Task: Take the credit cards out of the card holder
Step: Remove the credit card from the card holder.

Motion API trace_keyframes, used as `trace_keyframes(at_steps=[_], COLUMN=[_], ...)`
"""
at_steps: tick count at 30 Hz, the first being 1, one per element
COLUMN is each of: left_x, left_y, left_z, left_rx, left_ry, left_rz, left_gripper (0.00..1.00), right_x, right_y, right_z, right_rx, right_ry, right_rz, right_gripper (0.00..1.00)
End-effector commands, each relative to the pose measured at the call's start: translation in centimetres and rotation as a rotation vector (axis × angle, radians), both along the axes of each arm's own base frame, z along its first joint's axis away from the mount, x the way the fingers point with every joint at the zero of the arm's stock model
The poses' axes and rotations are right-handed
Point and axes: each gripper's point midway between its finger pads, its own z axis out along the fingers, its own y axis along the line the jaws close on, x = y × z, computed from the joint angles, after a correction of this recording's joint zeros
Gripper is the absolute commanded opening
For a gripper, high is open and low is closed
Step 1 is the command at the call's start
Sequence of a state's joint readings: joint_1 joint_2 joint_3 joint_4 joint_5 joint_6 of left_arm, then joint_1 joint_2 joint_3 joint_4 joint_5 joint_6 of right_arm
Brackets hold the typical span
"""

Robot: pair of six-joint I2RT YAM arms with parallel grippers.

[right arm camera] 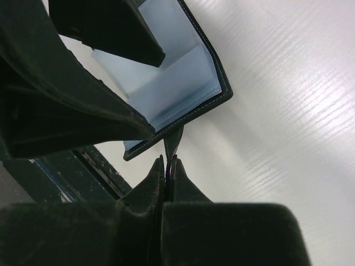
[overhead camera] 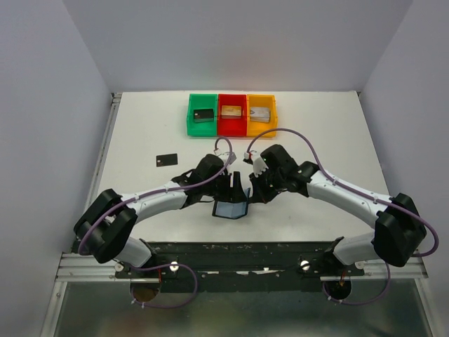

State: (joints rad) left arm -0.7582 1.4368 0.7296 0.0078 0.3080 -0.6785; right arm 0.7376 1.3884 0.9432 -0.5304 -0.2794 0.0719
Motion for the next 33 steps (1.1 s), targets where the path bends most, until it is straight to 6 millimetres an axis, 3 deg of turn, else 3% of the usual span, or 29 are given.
trace_keyframes(at_steps=[1, 9, 23, 33], left_x=[-0.3, -0.4, -0.2, -0.2], left_y=[-1.0, -0.7, 0.3, -0.2], left_z=[0.1, -1.3, -1.8, 1.3], left_rx=[0.026, 0.078, 0.105, 0.009], left_ry=[-0.014, 0.004, -0.015, -0.07], left_rz=[-0.052, -0.038, -0.004, 0.008], left_gripper=[0.71, 0.7, 0.68, 0.73], right_x=[-0.5, -0.5, -0.4, -0.5], right_y=[0.7, 0.5, 0.3, 0.2], right_z=[0.7, 0.5, 0.7, 0.5], right_rx=[0.063, 0.062, 0.072, 0.071], right_ry=[0.023, 0.021, 0.021, 0.027], right_rz=[-0.007, -0.01, -0.015, -0.016], right_gripper=[0.0, 0.0, 0.0, 0.0])
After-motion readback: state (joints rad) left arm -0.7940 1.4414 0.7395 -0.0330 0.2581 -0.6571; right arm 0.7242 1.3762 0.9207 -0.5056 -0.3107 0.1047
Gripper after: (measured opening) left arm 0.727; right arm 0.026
